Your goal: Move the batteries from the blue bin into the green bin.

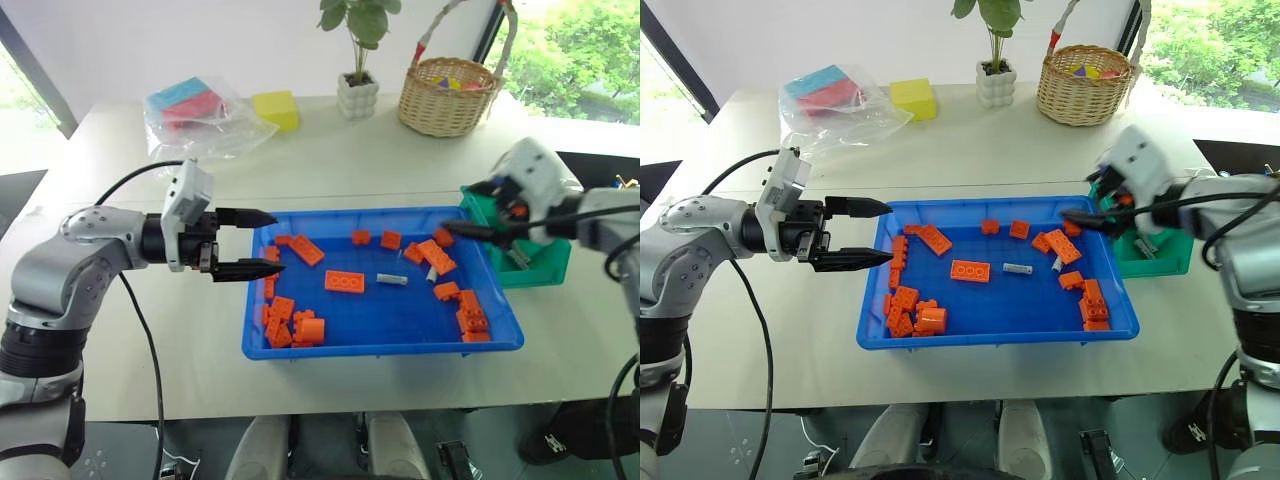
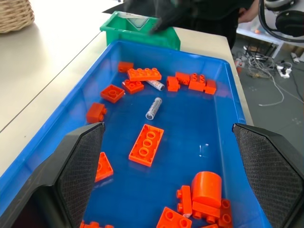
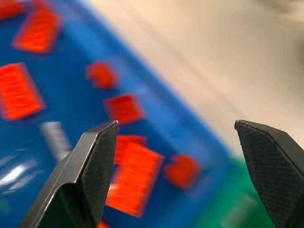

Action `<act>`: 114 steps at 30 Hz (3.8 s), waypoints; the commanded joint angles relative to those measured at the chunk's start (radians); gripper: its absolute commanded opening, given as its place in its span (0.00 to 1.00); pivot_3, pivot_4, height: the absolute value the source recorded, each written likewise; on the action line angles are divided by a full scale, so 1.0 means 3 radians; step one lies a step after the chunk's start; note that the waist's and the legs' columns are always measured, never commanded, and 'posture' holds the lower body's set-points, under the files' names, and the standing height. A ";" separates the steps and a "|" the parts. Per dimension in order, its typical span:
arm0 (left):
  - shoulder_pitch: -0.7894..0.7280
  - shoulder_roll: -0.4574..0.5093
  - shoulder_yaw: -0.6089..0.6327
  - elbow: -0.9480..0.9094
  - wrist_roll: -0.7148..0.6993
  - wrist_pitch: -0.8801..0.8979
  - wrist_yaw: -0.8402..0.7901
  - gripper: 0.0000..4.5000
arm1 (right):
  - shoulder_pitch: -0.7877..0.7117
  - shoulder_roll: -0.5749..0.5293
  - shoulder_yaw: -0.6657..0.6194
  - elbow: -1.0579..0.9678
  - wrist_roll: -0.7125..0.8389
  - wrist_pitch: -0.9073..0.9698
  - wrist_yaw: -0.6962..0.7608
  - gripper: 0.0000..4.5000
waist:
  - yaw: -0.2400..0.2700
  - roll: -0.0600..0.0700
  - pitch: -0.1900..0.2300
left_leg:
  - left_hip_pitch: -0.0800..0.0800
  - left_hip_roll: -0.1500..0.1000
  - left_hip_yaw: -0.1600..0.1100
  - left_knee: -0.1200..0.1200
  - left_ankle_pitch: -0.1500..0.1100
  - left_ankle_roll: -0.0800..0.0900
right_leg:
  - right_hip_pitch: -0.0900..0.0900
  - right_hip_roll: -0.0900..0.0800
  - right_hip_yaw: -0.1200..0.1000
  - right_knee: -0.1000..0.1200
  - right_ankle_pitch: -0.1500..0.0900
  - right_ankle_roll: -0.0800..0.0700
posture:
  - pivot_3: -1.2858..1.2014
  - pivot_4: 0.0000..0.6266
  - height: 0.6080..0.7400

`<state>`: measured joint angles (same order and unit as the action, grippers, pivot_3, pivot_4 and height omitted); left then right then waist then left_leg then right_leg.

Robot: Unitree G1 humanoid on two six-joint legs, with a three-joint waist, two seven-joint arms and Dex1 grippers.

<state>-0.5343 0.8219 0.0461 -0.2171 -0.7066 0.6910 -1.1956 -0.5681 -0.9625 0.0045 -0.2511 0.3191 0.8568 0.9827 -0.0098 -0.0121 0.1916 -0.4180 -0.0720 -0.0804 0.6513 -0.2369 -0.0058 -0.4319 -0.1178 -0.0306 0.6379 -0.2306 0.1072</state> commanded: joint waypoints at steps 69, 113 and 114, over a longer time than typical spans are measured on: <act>0.0022 -0.0079 0.0043 -0.0119 0.0019 -0.0054 0.0053 1.00 | -0.0008 0.0797 -0.0556 -0.0550 -0.0087 0.1605 -0.1648 1.00 | 0.0016 0.0001 -0.0001 | -0.0003 -0.0003 -0.0002 0.0005 -0.0001 0.0001 | 0.0005 0.0000 -0.0001 -0.0010 0.0001 0.0001 | 0.52 0.24 0.71; -0.0021 -0.0182 0.0009 -0.0085 0.0048 -0.0115 0.0148 1.00 | 0.0331 0.1133 -0.0312 -0.0919 0.0188 0.1580 -0.1944 0.39 | 0.0057 -0.0003 -0.0003 | 0.0009 -0.0002 -0.0002 0.0003 -0.0001 0.0004 | 0.0015 0.0003 -0.0002 -0.0010 0.0001 0.0001 | 0.52 0.24 0.71; -0.0022 -0.0182 0.0009 -0.0081 0.0048 -0.0120 0.0145 1.00 | 0.0333 0.1127 -0.0300 -0.0925 0.0193 0.1580 -0.1943 0.39 | 0.0057 -0.0003 -0.0003 | 0.0009 -0.0002 -0.0002 0.0003 -0.0001 0.0004 | 0.0015 0.0003 -0.0002 -0.0010 0.0001 0.0001 | 0.52 0.24 0.71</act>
<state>-0.5245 0.7713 0.0277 -0.2305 -0.6871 0.6721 -1.1519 -0.4535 -0.6113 -0.0820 -0.4880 0.3685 1.3335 0.3986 0.0073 -0.0129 0.1906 -0.4153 -0.0727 -0.0809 0.6521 -0.2373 -0.0047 -0.4273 -0.1168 -0.0312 0.6348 -0.2303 0.1076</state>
